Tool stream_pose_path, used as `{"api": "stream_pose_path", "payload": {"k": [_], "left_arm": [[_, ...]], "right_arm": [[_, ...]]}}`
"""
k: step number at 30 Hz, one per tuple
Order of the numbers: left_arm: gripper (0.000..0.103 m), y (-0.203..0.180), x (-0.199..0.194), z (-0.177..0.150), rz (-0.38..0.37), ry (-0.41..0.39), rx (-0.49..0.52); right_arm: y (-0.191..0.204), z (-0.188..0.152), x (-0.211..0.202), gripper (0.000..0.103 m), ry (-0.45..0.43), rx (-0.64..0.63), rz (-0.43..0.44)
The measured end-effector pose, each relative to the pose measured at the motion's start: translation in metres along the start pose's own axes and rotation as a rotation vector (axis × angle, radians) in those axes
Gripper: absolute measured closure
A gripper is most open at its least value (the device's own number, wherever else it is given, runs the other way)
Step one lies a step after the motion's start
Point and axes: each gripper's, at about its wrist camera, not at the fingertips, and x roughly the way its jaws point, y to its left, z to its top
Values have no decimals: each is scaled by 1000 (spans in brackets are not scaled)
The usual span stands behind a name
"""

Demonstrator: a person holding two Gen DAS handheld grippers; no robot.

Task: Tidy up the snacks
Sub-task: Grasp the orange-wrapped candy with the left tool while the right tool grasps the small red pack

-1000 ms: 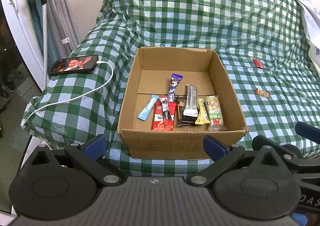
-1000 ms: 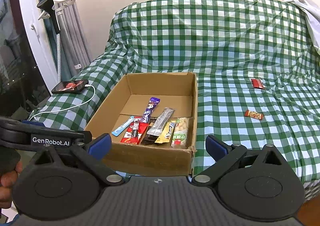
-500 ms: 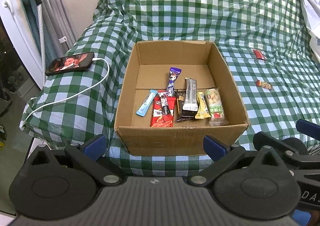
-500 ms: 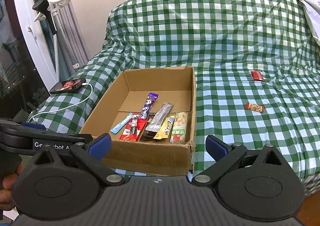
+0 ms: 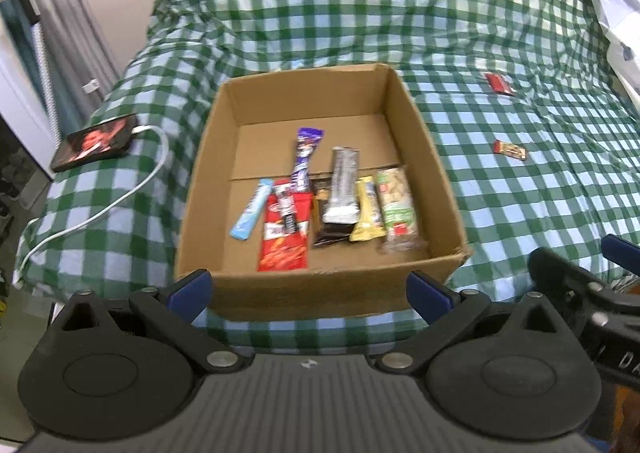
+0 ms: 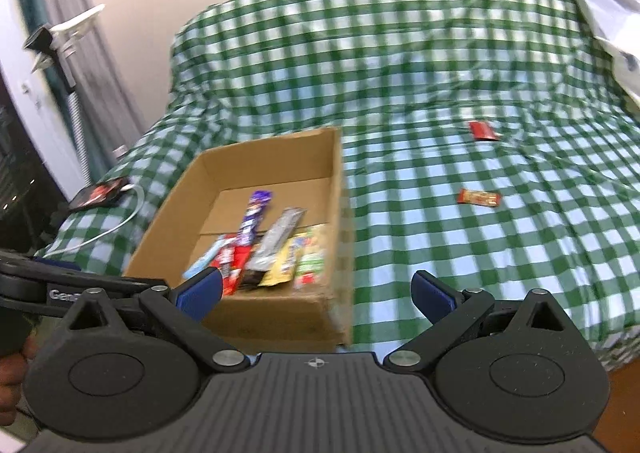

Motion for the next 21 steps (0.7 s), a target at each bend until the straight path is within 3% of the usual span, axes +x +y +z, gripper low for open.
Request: {"api": "stream_pose_path", "payload": {"k": [12, 21], "left_arm": [[0, -124, 46, 93, -174, 17, 153], [0, -247, 166, 158, -247, 26, 375]], "right_arm": [[-149, 17, 0, 3, -64, 132, -273], [-257, 54, 42, 3, -73, 181, -379]]}}
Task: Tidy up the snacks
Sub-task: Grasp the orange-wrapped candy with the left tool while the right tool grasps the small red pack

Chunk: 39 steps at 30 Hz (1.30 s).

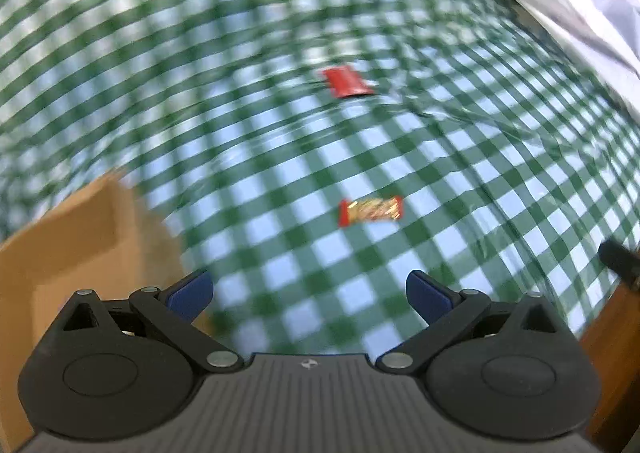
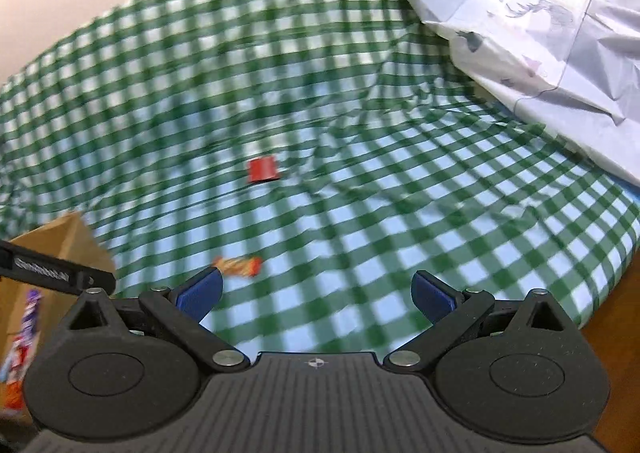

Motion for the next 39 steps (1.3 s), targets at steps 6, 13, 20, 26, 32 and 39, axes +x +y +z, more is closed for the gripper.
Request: {"api": "stream_pose_path", "payload": {"k": [6, 13, 20, 26, 32, 39], "left_arm": [[0, -34, 92, 37, -50, 17, 276], [46, -50, 171, 52, -126, 167, 395], [98, -6, 172, 57, -205, 191, 145], [99, 54, 184, 63, -75, 192, -63], [100, 93, 187, 77, 22, 171, -205], [102, 106, 195, 83, 1, 138, -259]], "right_arm": [[-27, 18, 68, 3, 53, 56, -37], [-38, 22, 116, 3, 95, 69, -27], [-24, 43, 159, 3, 102, 10, 30], [11, 74, 217, 3, 30, -134, 91], [40, 97, 270, 3, -27, -216, 164], [101, 112, 335, 8, -32, -328, 244]]}}
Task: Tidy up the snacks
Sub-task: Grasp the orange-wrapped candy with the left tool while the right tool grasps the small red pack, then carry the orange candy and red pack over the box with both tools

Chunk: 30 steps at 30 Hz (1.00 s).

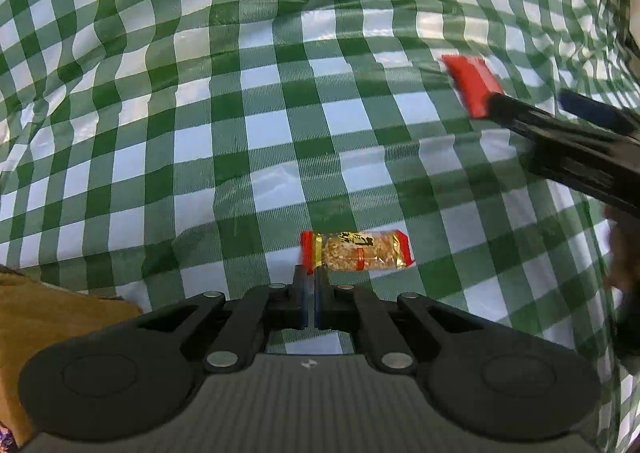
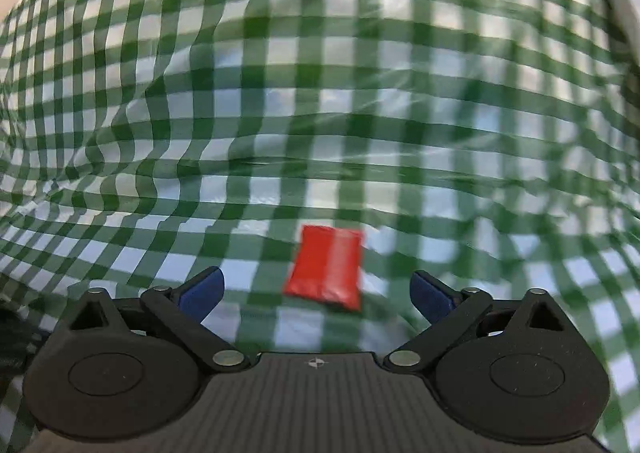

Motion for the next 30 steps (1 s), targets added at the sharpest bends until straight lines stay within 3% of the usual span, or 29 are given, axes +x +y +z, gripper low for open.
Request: {"api": "stream_pose_path", "payload": {"k": [4, 7, 8, 12, 15, 17, 18, 19, 20, 27, 28, 30], "left_arm": [[103, 0, 1, -2, -14, -4, -6], [103, -1, 2, -3, -16, -6, 4], [103, -1, 1, -3, -19, -14, 5], [103, 2, -8, -3, -53, -31, -7], [100, 7, -11, -1, -122, 22, -48], [79, 12, -10, 1, -146, 40, -109], [56, 13, -9, 2, -147, 47, -136], [42, 14, -8, 2, -143, 51, -173], [39, 14, -7, 3, -143, 50, -203], [38, 2, 20, 18, -155, 118, -335], [46, 0, 21, 19, -135, 114, -349], [84, -8, 15, 21, -95, 66, -320]], "right_arm": [[9, 5, 38, 22, 30, -17, -25], [10, 2, 62, 49, 99, -47, -95], [10, 0, 60, 55, 70, -55, -97], [9, 0, 39, 59, 14, -93, -112], [2, 5, 8, 59, -15, -47, -86], [1, 3, -15, 59, -22, -51, -86], [1, 0, -24, 58, -27, -45, -71], [0, -4, -32, 58, -34, -36, -61], [-2, -9, -39, 58, -34, -30, -68], [-22, -52, -71, 58, 49, 140, -123], [-24, -59, -76, 58, 55, 169, -128], [-25, -74, -89, 58, 66, 236, -135]]}}
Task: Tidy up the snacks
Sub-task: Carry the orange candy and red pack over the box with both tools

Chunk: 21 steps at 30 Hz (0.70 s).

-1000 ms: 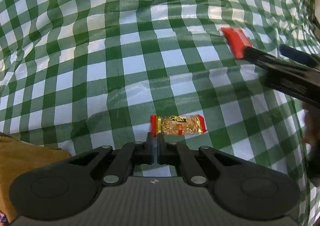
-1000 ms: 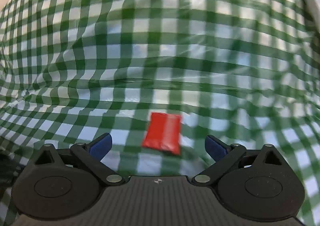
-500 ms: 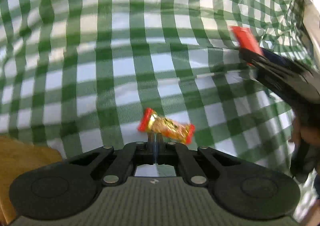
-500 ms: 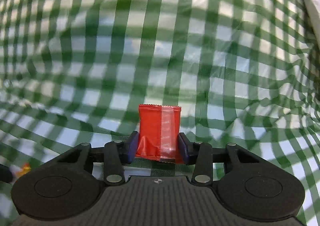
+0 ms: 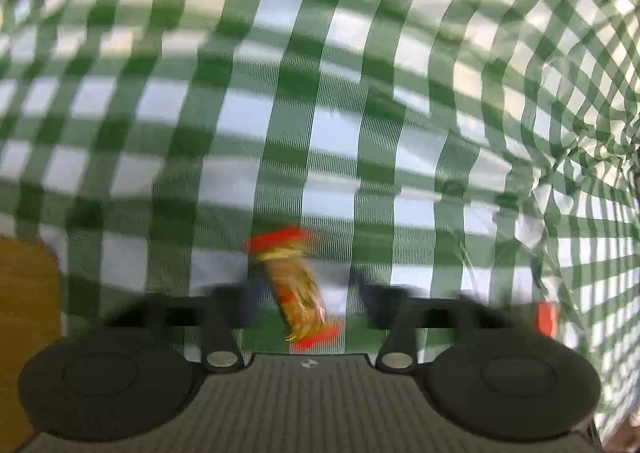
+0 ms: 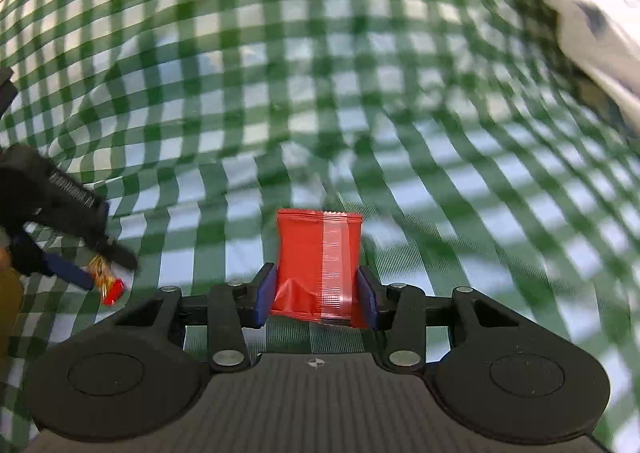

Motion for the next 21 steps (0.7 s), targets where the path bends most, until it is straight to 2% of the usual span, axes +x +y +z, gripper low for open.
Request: {"api": "stream_pose_path", "payload": {"k": [5, 9, 14, 21], "left_arm": [[86, -4, -32, -21, 43, -69, 72], [86, 1, -81, -52, -15, -100, 119], [86, 24, -160, -116, -104, -93, 151], [86, 81, -259, -207, -107, -121, 146]], "right_arm": [[0, -25, -31, 58, -6, 78, 5], [3, -34, -62, 58, -14, 139, 17], [26, -35, -121, 58, -40, 125, 86], [90, -50, -220, 58, -36, 19, 244]]}}
